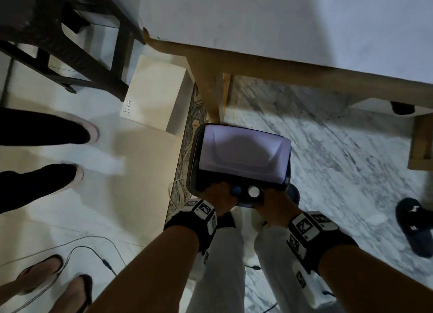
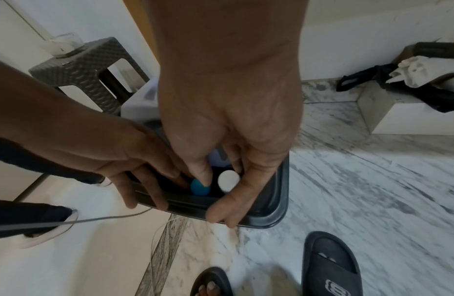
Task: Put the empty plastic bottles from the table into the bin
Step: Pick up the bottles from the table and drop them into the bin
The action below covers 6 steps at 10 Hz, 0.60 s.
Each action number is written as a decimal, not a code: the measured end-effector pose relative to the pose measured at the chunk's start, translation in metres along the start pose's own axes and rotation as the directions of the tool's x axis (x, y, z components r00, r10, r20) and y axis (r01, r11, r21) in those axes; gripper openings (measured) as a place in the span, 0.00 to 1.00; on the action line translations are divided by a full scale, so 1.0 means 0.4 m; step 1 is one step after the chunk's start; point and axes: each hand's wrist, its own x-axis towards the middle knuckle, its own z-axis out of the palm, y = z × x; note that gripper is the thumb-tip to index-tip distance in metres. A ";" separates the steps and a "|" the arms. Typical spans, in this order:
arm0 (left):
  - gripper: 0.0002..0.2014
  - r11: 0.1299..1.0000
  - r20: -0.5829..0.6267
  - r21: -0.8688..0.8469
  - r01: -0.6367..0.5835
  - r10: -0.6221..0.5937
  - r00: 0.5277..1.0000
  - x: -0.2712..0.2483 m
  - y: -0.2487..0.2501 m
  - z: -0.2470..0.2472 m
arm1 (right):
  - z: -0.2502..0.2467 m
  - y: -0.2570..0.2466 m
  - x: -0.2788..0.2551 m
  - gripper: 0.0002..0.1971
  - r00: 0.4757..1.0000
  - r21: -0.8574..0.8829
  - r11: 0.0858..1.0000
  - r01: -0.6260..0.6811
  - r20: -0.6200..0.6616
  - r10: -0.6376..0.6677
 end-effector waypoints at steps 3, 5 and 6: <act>0.15 0.999 0.028 -0.015 -0.035 0.035 0.999 0.018 0.003 0.031 | -0.009 -0.065 0.001 0.13 0.991 -0.161 0.984 -0.071 -0.126 0.051; 0.18 0.990 0.057 -0.113 -0.087 0.094 0.994 -0.006 -0.006 0.025 | -0.003 -0.073 -0.003 0.13 0.984 -0.133 0.989 -0.070 -0.171 0.047; 0.28 0.963 0.008 -0.188 -0.191 0.196 0.981 -0.041 -0.013 0.012 | -0.014 -0.074 -0.017 0.14 0.983 -0.136 0.990 -0.036 -0.182 0.011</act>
